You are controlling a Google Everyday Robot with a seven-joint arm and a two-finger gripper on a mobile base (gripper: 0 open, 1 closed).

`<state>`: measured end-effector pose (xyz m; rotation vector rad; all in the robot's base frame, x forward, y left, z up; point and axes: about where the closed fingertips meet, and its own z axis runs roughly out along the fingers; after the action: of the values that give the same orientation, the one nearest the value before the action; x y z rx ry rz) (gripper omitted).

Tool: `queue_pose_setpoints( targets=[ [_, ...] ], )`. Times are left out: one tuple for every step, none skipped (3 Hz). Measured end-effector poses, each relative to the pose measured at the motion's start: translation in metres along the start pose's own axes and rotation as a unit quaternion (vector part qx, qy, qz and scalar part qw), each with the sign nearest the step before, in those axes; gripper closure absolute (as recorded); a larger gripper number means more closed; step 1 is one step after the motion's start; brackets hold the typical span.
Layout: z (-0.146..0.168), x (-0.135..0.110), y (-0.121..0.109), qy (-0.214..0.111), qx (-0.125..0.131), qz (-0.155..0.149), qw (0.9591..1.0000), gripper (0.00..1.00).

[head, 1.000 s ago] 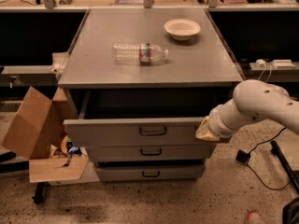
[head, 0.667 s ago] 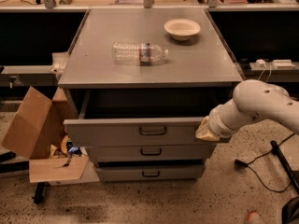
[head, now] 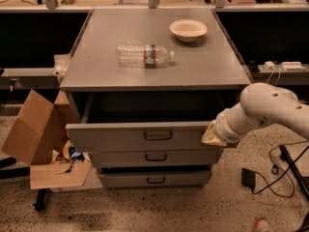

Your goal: Close top drawer

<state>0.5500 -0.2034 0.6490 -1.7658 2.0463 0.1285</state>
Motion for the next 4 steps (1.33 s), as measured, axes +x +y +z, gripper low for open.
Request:
queue_pose_setpoints(
  targets=[
    [0.0, 0.0, 0.0, 0.0, 0.0, 0.0, 1.0, 0.06],
    [0.0001, 0.0, 0.0001, 0.0, 0.0, 0.0, 1.0, 0.0],
    [0.0001, 0.0, 0.0001, 0.0, 0.0, 0.0, 1.0, 0.0],
    [-0.0062, -0.0022, 0.0081, -0.011, -0.002, -0.014, 0.9998, 0.0]
  ],
)
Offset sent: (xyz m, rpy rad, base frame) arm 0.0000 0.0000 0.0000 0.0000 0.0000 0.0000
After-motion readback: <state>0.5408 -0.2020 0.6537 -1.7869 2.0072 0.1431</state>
